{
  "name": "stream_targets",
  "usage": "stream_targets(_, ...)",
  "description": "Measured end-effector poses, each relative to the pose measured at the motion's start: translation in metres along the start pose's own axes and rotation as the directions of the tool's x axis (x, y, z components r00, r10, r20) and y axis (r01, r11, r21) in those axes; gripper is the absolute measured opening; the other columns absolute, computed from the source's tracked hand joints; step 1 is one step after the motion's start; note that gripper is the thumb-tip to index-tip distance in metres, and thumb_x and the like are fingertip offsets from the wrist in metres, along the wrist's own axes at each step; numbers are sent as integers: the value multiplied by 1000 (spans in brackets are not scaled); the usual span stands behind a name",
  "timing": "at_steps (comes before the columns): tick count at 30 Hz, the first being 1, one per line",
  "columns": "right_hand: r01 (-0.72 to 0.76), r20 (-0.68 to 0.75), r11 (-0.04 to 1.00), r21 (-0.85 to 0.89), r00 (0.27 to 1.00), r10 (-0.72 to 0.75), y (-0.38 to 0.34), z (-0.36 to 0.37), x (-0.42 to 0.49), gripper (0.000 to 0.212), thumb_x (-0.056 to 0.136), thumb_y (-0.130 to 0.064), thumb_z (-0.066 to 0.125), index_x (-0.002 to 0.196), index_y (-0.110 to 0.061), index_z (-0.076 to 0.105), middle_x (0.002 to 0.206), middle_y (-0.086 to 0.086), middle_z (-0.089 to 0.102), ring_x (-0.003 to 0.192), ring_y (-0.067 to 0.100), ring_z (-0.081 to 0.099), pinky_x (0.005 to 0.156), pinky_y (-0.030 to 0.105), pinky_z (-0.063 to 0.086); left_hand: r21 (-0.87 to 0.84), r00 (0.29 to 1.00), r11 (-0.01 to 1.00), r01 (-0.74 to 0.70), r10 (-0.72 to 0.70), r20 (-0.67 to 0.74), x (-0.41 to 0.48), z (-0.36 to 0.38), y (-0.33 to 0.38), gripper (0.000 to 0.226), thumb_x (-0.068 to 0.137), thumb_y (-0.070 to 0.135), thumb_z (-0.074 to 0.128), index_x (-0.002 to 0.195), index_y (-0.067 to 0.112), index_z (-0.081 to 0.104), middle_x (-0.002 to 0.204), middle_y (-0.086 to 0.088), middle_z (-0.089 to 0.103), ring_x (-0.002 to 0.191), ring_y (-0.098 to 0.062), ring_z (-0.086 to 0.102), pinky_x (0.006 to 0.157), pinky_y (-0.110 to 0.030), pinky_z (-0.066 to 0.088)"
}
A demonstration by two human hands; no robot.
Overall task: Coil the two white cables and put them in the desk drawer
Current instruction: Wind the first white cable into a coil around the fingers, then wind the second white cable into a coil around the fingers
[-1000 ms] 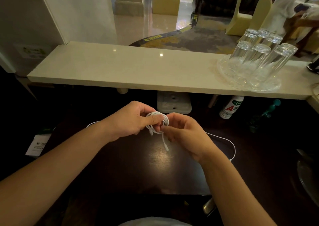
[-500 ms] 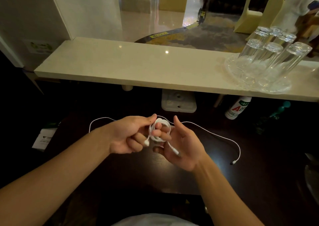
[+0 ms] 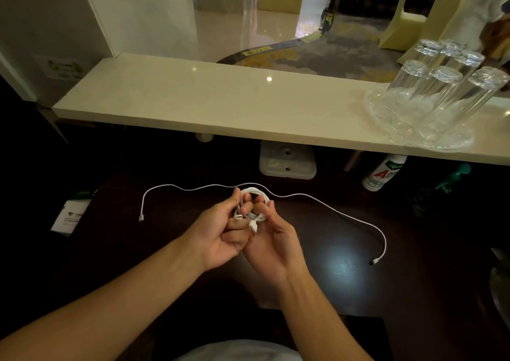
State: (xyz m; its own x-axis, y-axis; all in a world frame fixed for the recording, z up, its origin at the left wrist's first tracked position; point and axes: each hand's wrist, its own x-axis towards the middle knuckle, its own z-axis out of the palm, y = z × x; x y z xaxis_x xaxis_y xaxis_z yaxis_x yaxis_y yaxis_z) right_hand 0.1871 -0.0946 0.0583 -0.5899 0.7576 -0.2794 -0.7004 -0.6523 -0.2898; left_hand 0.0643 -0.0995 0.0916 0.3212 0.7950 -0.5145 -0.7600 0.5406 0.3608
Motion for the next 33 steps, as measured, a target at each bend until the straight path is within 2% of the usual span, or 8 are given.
stream_targets(7, 61, -163, 998, -18, 985, -63, -2, -28, 26, 15, 100, -13, 47, 91, -9, 59, 97, 13, 65, 102, 24, 59, 86, 37, 55, 57, 992, 993, -105, 109, -64, 22, -9, -13, 34, 102, 33, 40, 86, 10, 59, 64, 2, 59, 29, -1, 30, 26, -12, 19)
stream_targets(11, 15, -285, 992, -129, 957, -52, 0, -55, 49, 20, 92, -12, 55, 107, -2, 62, 111, 20, 62, 112, 35, 55, 111, 52, 36, 212, 965, 971, -107, 153, -212, 41, -26, -14, 29, 103, 27, 42, 93, 9, 62, 64, -1, 63, 32, 0, 29, 28, -13, 19)
stream_targets(15, -61, -391, 940, -337, 917, -81, -2, -75, 59, 26, 98, -11, 48, 109, 2, 67, 101, 16, 70, 90, 26, 67, 80, 36, 53, 181, 941, 983, -33, 92, -326, 64, -52, -19, 27, 103, 26, 43, 99, 9, 64, 54, 2, 53, 30, 0, 27, 27, -13, 17)
stream_targets(21, -285, -520, 536, -795, 776, -358, 12, -117, 78, 18, 96, -13, 55, 101, -6, 70, 95, 10, 74, 85, 24, 72, 69, 33, 62, 656, 804, 752, 64, 351, -481, 103, -97, -33, 23, 99, 22, 53, 106, 7, 68, 68, 0, 65, 44, -3, 57, 39, -15, 39)
stream_targets(25, -331, -263, -33, -943, 801, -537, 18, -136, 86, 16, 92, -23, 61, 98, -19, 75, 86, 3, 72, 80, 17, 68, 73, 29, 55, 789, 764, 607, 93, 465, -448, 119, -126, -37, 13, 96, 20, 58, 105, 16, 67, 93, -2, 71, 80, -11, 65, 69, -23, 51)
stream_targets(28, -352, -267, -67, -934, 808, -526, 21, -136, 87, 29, 90, -14, 64, 119, -15, 69, 103, 6, 58, 92, 21, 63, 87, 26, 48, 899, 746, 408, 157, 547, -378, 124, -141, -36, 9, 94, 16, 60, 95, 20, 69, 81, 6, 67, 70, -4, 59, 63, -17, 45)
stream_targets(31, -374, -273, -121, -920, 829, -487, 19, -139, 90, 35, 89, -18, 67, 123, -14, 65, 110, 9, 65, 95, 22, 66, 90, 36, 55, 911, 763, 360, 203, 525, -377, 127, -154, -31, 13, 94, 16, 60, 99, 16, 72, 91, -6, 73, 63, -15, 60, 65, -30, 53)
stream_targets(33, -411, -298, -168, -896, 837, -459, 13, -133, 91, 30, 91, -24, 65, 120, -15, 67, 107, 10, 72, 96, 24, 69, 87, 38, 56, 900, 791, 361, 244, 463, -400, 125, -156, -23, 18, 96, 13, 54, 106, 15, 70, 92, -6, 71, 53, -15, 58, 48, -23, 47)
